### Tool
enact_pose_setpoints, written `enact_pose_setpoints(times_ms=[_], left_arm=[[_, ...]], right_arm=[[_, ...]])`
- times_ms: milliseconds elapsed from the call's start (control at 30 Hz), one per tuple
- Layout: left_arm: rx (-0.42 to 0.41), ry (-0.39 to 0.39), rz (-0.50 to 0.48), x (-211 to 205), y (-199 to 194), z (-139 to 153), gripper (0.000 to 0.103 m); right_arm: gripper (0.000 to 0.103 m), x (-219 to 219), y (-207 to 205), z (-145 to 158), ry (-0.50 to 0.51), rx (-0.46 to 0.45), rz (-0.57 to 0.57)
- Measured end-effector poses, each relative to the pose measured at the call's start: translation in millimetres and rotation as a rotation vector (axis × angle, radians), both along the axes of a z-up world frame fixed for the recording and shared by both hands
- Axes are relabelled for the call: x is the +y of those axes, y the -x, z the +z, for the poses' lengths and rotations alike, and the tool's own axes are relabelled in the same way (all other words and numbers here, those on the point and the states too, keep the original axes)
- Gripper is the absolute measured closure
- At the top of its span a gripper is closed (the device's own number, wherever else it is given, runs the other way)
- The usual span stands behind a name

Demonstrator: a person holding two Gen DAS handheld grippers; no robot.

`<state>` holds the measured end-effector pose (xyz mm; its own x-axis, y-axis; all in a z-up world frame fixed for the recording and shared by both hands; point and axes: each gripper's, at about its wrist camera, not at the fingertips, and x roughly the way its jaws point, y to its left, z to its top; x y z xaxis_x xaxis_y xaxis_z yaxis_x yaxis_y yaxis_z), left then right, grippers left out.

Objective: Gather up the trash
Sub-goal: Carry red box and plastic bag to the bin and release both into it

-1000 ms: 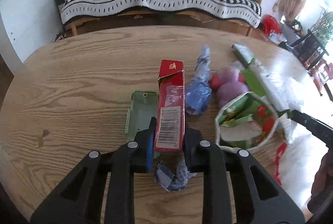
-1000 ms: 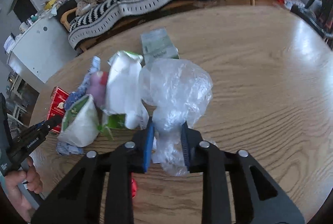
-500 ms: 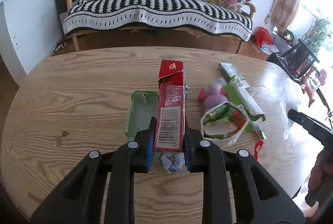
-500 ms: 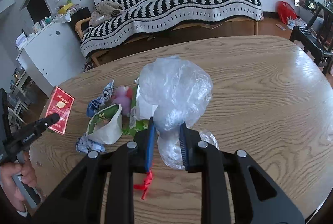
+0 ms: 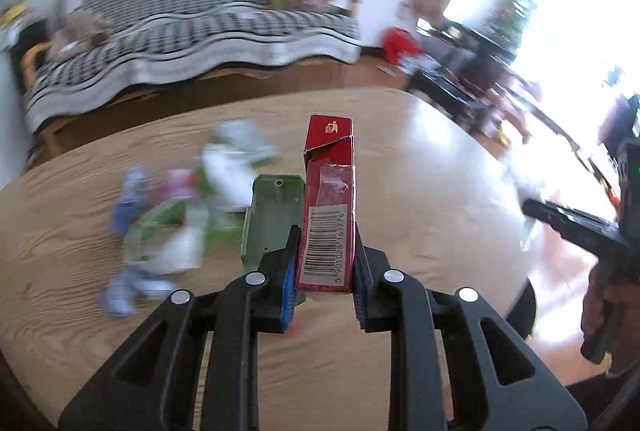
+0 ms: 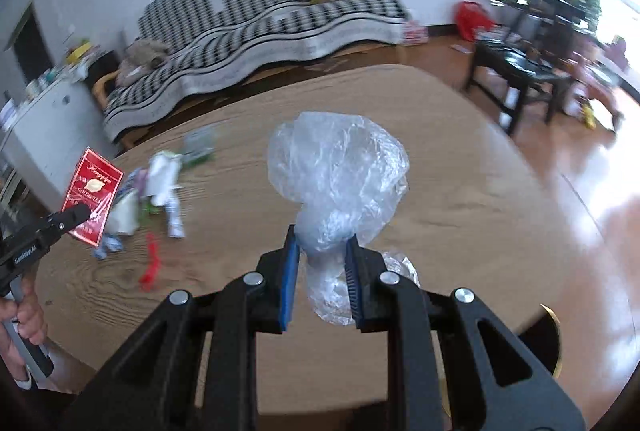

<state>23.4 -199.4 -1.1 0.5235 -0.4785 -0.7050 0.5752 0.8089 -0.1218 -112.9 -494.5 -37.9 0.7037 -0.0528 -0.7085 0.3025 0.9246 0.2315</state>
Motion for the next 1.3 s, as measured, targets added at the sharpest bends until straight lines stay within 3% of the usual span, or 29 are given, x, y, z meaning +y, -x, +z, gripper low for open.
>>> enact_pose_setpoints(times_ms=[167, 233, 367, 733, 833, 933, 1033, 1300], left_arm=[[0.038, -0.061, -0.092, -66, 23, -44, 0.081], [0.073, -0.082, -0.088, -80, 23, -69, 0.081], [0.073, -0.097, -0.079, -92, 24, -90, 0.081], [0.046, -0.105, -0.074, -98, 22, -84, 0.079], [0.036, -0.106, -0.064, -97, 23, -81, 0.059], [0.023, -0.110, -0.079, -100, 27, -78, 0.060], [0.030, -0.121, -0.083, -102, 27, -79, 0.080], [-0.008, -0.075, -0.105, -104, 37, -51, 0.081]], right_arm=[[0.081, -41, 31, -33, -0.030, 0.063, -0.056], [0.081, -48, 35, -44, -0.033, 0.088, -0.060], [0.081, -57, 42, -55, -0.033, 0.107, -0.057], [0.081, -57, 43, -49, -0.040, 0.087, -0.060], [0.081, -57, 44, -49, -0.041, 0.086, -0.059], [0.081, -58, 43, -50, -0.040, 0.089, -0.058], [0.081, -57, 42, -49, -0.039, 0.088, -0.059], [0.081, -66, 50, -44, -0.046, 0.066, -0.074]])
